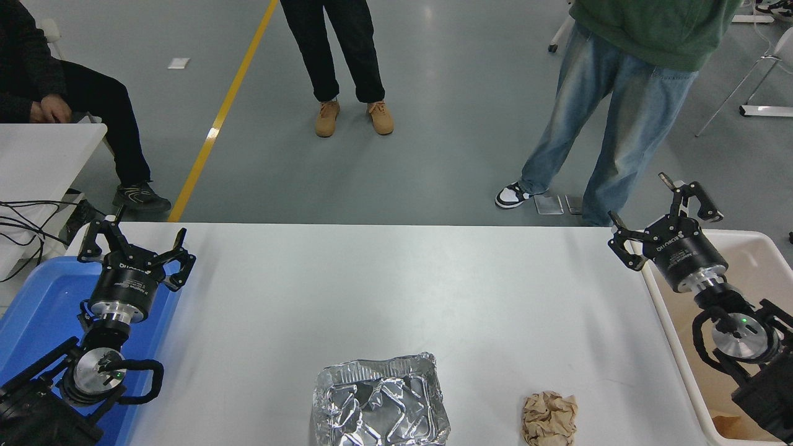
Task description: Clean the table surface
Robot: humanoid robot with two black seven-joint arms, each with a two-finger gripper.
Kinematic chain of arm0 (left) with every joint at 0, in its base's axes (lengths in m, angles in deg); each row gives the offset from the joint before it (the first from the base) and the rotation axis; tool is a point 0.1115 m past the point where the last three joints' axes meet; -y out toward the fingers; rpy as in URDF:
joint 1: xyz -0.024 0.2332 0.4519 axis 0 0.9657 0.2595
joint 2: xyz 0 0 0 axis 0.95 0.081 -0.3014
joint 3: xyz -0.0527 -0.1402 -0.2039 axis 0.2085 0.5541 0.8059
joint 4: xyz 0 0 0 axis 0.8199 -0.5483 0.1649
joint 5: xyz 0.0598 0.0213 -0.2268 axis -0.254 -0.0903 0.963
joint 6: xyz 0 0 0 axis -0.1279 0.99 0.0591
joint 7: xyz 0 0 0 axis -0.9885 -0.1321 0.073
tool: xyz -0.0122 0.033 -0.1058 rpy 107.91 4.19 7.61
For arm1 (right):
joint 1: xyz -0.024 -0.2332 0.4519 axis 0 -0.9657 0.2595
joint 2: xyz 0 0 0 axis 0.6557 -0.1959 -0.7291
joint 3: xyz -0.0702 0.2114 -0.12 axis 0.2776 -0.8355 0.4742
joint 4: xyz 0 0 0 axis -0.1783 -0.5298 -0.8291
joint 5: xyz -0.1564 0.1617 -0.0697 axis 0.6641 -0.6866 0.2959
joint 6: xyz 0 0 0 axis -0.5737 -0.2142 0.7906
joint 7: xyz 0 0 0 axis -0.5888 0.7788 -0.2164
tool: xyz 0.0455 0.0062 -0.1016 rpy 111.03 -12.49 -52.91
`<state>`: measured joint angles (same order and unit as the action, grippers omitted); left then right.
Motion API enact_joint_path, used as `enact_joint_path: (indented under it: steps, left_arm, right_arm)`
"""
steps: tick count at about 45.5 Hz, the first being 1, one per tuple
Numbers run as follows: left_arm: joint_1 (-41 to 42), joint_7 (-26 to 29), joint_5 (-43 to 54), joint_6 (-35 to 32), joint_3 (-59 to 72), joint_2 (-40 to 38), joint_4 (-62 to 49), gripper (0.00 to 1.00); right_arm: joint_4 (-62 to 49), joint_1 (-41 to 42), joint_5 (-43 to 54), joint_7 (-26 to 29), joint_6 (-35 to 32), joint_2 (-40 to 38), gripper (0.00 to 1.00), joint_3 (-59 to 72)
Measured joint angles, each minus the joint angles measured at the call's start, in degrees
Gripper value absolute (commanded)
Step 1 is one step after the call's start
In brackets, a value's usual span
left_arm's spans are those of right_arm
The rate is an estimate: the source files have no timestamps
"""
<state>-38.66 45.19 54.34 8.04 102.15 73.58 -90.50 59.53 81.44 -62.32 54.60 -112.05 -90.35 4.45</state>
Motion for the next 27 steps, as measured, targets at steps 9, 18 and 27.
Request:
enact_joint_path:
  steps: [9,18,27]
  left_arm:
    - [0.0,0.0,0.0,0.0,0.0,0.0,0.0,0.99]
    - [0.0,0.0,0.0,0.0,0.0,0.0,0.0,0.99]
    - [0.0,0.0,0.0,0.0,0.0,0.0,0.0,0.99]
  right_arm:
    - [-0.1,-0.16,0.03,-1.27,-0.43,0.47,1.0,-0.02]
    - [0.6,-0.36,0.32,-1.38,-0.32,-0.47,1.0,0.85]
    - [3.62,-0.17,1.65,-1.17,-0.47,-3.57,1.0,4.0]
